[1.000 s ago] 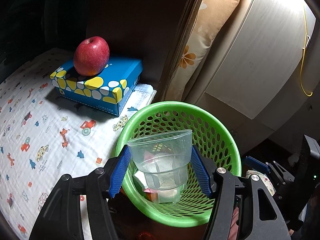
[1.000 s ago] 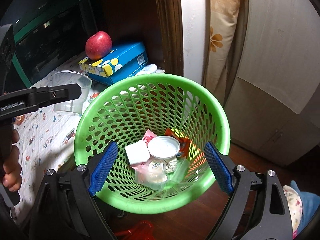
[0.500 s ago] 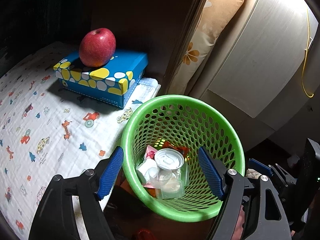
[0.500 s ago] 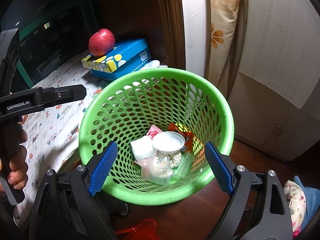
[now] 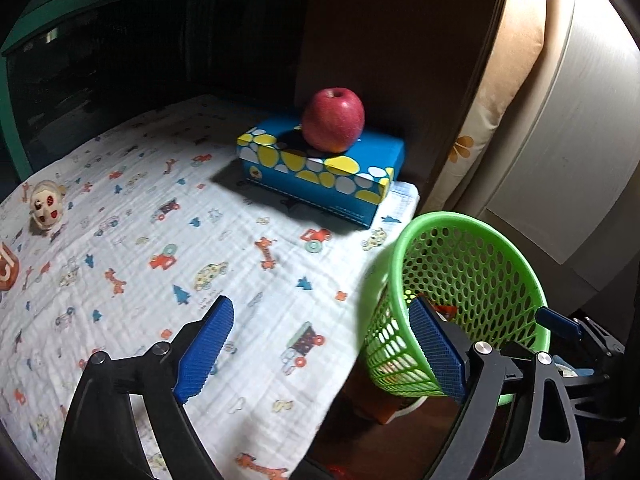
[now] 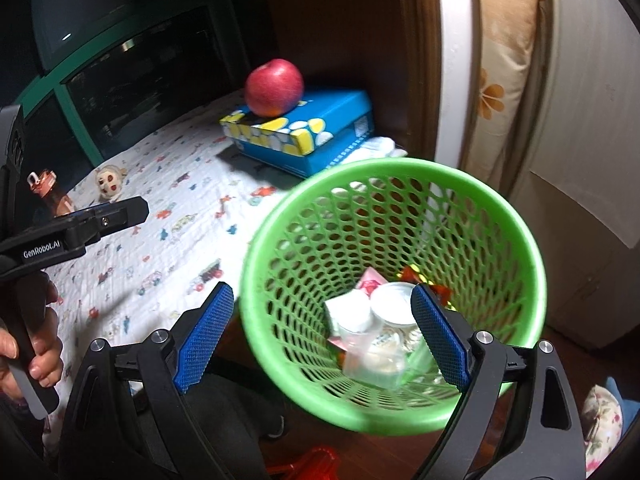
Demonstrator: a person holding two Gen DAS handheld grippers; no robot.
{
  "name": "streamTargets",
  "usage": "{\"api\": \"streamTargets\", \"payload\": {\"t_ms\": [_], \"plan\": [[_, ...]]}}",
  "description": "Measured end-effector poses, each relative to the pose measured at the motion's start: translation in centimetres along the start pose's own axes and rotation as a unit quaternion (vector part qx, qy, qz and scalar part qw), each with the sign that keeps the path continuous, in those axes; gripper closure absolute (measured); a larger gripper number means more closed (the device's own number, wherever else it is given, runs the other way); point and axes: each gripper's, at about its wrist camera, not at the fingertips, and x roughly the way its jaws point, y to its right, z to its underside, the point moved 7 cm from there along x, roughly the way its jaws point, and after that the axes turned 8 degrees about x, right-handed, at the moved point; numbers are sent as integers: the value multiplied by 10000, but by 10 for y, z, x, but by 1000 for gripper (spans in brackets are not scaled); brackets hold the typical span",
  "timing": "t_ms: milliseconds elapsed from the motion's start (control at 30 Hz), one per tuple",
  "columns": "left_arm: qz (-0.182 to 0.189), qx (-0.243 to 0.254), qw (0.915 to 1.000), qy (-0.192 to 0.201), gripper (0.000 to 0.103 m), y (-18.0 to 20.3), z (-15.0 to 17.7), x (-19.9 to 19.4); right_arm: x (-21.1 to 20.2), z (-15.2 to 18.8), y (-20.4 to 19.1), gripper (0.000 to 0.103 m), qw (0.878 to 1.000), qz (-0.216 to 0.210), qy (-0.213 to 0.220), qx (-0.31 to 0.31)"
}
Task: Collect trash
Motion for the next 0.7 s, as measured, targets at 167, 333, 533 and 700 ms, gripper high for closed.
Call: {"api": "streamTargets", "payload": {"t_ms": [167,333,533,700], "plan": [[-425,-169,9988,158,9,-37,12,-23,2,-2,-32,13,9996,-166,23,-210],[-883,-255,9953,293,8,-66,28,-49,3,-3,-59,12,9988,-326,52,-373],[-1214,-436,9909,376,7,-92,45,-74,5,-1,-93,12,9969,-543,63,-567],[-1495,-562,9863,411,7,-112,59,-90,8,1,-120,12,9946,-715,75,-750]]}}
